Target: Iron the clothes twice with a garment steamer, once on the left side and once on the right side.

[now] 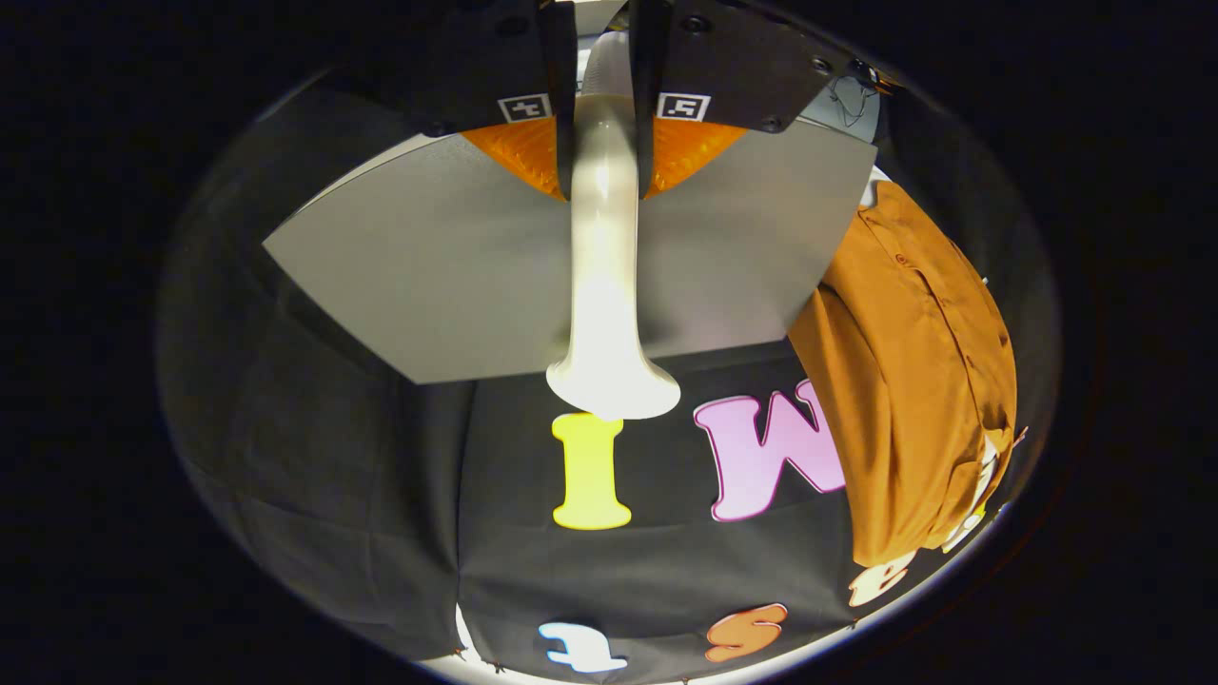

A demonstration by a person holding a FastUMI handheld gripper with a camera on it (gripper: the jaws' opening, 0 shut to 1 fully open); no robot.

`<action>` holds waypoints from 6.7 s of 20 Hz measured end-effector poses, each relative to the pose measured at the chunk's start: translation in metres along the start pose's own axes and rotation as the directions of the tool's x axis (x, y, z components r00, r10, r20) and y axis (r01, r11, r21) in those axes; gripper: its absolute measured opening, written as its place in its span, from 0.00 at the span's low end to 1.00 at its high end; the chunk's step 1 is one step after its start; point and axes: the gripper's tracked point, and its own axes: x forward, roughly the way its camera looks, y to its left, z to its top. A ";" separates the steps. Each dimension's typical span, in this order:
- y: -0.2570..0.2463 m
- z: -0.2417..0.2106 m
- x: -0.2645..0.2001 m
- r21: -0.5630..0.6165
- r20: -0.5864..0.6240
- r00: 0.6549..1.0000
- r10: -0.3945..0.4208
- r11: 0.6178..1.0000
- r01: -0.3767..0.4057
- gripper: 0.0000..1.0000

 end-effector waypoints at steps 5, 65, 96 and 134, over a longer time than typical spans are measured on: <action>0.032 0.046 -0.067 0.068 0.244 0.970 -0.008 0.998 -0.009 0.25; 0.330 -0.137 0.028 -0.062 0.015 1.000 -0.011 0.998 0.011 0.25; 0.313 -0.125 -0.092 -0.034 0.134 0.991 0.027 0.999 -0.023 0.18; 0.459 -0.012 -0.034 -0.407 0.407 0.910 0.082 0.908 0.101 0.18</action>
